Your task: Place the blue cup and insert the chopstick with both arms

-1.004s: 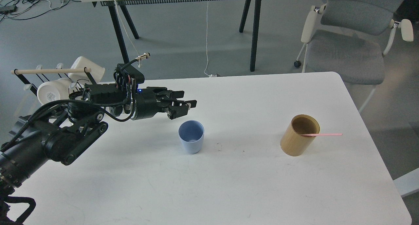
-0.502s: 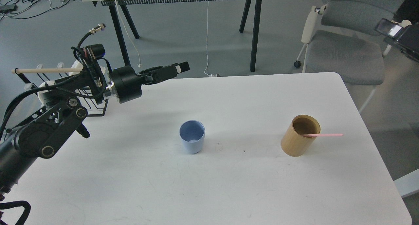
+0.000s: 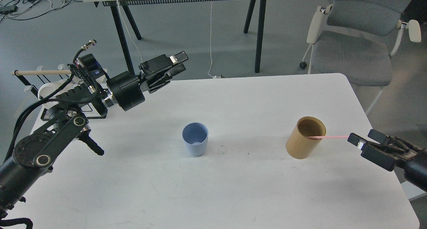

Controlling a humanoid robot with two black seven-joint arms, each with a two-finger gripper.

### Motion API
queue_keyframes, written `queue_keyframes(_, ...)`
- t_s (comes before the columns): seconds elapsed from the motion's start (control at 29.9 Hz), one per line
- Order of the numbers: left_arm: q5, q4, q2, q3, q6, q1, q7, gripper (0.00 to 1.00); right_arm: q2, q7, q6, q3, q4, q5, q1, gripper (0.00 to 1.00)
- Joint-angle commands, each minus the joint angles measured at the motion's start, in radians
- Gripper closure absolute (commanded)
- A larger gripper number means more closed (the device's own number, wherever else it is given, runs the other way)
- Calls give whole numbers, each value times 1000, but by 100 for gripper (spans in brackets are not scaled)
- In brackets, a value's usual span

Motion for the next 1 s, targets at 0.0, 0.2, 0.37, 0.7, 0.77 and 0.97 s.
queue_keyframes(0.0,0,2,0,1,0,2,0,30,36,0,0,-17,-8,-1,-9,2)
queue_keyframes(0.2,0,6,0,1,0,28,0,29,122,0,0,-13,-75,1,-11,7)
queue_keyframes(0.37,0,12,0,1,0,43,0,28,174,0,0,1,-138,2,0,24)
queue_keyframes(0.7,0,23,0,1,0,46,0,28,196,0,0,3,-149,15,11,50)
queue_keyframes(0.77,0,25,-2,1,0,46,0,28,196,0,0,3,-152,15,12,52)
queue_keyframes(0.97,0,41,-9,2,0,48,0,26,200,0,0,17,-152,15,12,62)
